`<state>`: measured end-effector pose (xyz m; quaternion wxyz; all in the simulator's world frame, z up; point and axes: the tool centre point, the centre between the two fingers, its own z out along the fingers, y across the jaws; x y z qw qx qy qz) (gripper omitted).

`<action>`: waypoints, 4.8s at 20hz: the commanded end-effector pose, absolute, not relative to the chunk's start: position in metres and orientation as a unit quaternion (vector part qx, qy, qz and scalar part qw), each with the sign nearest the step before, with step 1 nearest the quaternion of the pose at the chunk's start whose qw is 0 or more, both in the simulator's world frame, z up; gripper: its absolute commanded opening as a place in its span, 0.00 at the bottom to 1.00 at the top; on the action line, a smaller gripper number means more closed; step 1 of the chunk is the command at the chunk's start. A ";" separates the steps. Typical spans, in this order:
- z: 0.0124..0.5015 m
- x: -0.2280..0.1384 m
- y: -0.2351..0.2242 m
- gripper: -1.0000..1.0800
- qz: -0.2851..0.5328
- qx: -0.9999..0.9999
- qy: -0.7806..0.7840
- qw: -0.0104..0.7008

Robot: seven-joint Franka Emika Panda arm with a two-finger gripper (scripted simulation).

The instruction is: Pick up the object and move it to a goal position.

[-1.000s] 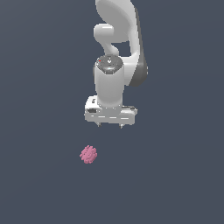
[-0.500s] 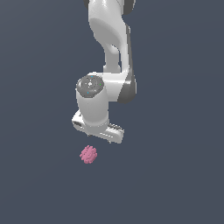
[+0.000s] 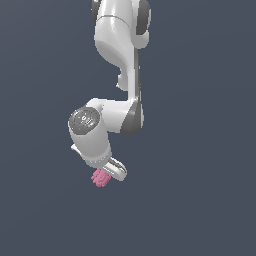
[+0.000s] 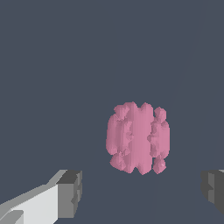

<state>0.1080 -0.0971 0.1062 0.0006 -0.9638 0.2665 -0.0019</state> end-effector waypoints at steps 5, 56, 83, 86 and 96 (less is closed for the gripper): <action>0.094 0.117 -0.111 0.96 0.000 -0.954 0.299 0.000; 0.080 0.102 -0.097 0.00 0.000 -0.952 0.306 0.000; 0.331 0.003 0.010 0.00 0.000 -0.952 0.307 0.000; 0.362 -0.009 0.023 0.00 0.000 -0.952 0.307 0.000; 0.444 -0.036 0.057 0.00 0.000 -0.952 0.307 -0.001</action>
